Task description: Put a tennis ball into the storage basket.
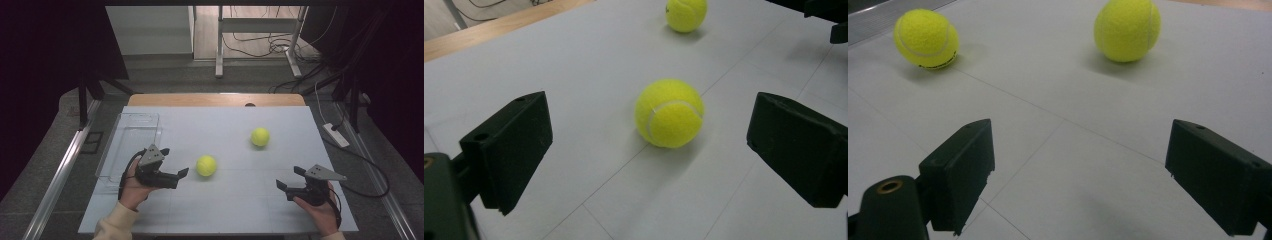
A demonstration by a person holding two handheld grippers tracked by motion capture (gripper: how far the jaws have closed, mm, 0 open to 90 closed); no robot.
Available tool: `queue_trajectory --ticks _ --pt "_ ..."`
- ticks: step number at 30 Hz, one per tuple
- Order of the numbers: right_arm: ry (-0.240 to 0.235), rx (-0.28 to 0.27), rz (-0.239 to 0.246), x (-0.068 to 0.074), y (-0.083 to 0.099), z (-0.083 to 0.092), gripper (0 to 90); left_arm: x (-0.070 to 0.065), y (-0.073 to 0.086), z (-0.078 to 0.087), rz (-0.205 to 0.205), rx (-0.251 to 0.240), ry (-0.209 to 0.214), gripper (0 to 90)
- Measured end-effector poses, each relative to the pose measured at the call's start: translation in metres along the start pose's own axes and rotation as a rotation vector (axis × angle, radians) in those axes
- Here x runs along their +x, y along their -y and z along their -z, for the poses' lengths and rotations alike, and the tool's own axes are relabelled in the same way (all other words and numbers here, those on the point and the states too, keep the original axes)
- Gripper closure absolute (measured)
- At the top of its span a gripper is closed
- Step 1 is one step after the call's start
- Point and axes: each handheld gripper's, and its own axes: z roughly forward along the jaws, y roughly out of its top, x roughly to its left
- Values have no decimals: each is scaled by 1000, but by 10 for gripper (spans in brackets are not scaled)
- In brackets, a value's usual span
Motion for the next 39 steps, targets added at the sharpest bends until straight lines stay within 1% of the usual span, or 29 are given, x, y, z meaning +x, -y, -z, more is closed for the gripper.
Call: queue_trajectory --ticks 12,23,32,35,39 --pt "-1 4 -1 -1 1 -1 124 -6 -7 -13 -17 21 32 52" --pt "0 6 0 0 1 -1 124 -8 -13 -23 -20 35 42 54" --pt "0 5 -1 0 1 -1 124 -10 -19 -30 -35 43 55 54" --pt "1 5 0 0 1 -1 124 -10 -20 -31 -33 42 57 55" --pt "1 6 3 0 0 -1 124 -12 -22 -33 -45 49 62 56"
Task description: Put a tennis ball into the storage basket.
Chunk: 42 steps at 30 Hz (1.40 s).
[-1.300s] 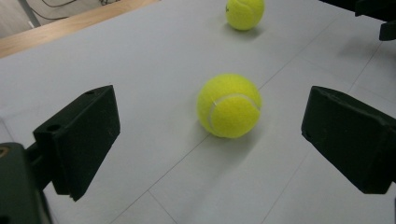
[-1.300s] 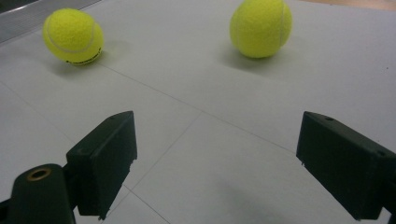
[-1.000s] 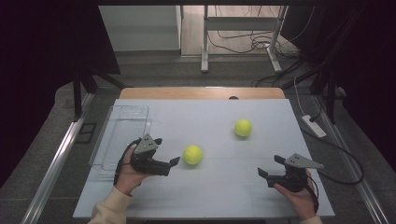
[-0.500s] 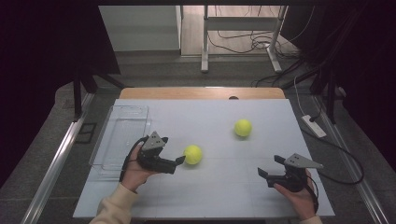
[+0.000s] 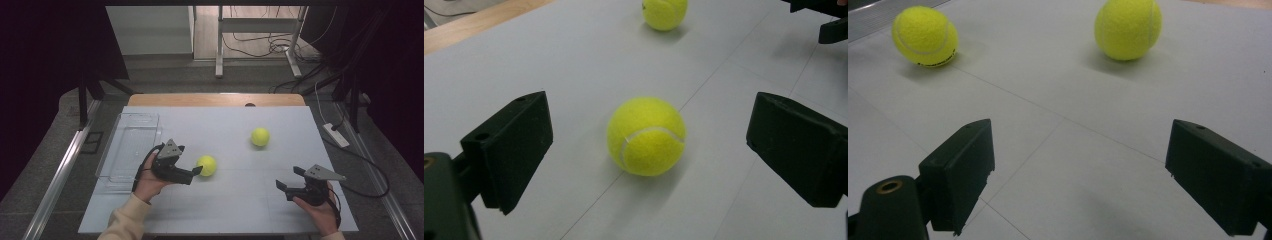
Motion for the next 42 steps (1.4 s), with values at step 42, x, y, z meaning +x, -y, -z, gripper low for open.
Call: queue_trajectory --ticks 42 --pt "-4 2 -6 1 0 -1 124 4 -23 -38 -21 100 19 55"
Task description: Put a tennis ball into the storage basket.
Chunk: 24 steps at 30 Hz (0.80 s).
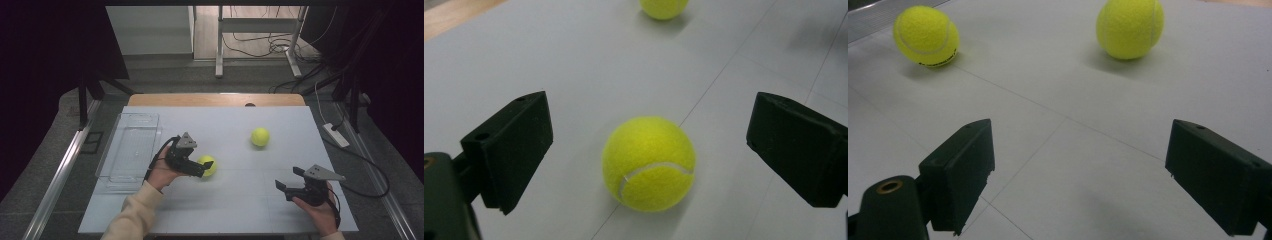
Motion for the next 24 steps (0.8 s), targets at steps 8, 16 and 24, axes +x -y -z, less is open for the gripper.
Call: queue_trajectory --ticks 8,16,24 --pt "-1 3 1 0 0 -1 124 0 1 -10 -7 44 0 51" --pt "0 4 2 0 1 -1 124 0 3 -17 -14 84 -6 49" --pt "0 5 3 0 1 -1 124 0 4 -26 -14 127 11 44"
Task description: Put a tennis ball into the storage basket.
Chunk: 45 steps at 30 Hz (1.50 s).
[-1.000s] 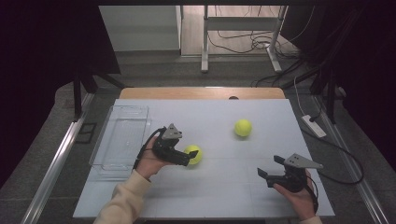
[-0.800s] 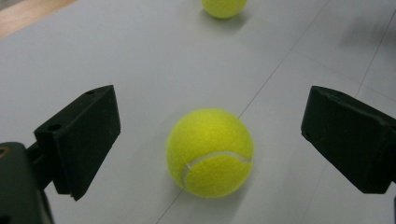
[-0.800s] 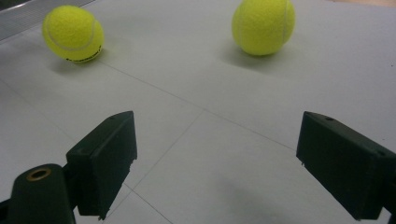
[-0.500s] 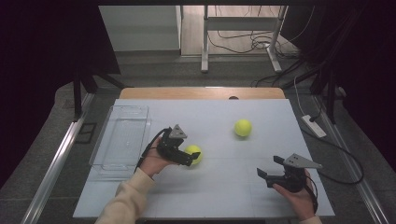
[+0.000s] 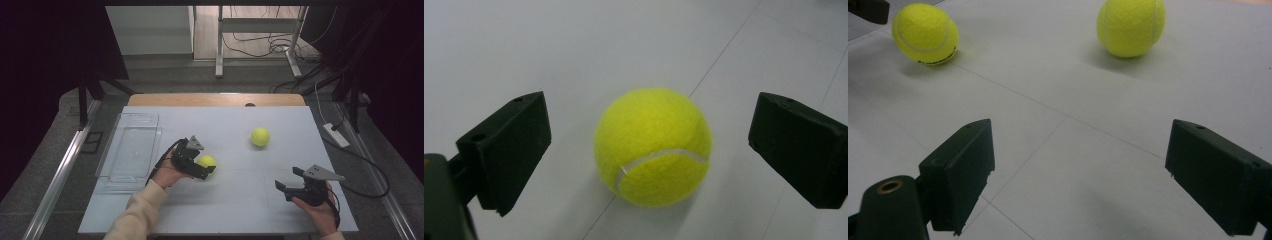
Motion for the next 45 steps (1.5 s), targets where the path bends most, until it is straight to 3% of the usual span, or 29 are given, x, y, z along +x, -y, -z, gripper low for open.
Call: queue_trajectory --ticks 25,29,33,39,45 --pt "2 1 0 0 0 0 124 0 5 -24 11 83 21 59" --pt "3 1 2 0 0 -1 125 -1 6 -24 4 82 20 126" --pt "4 1 0 0 0 0 126 0 8 -23 8 69 14 251" --pt "6 0 1 0 0 0 126 -2 8 -21 -16 62 2 267" --pt "10 0 -3 -1 0 0 126 0 7 -14 -12 33 12 268"
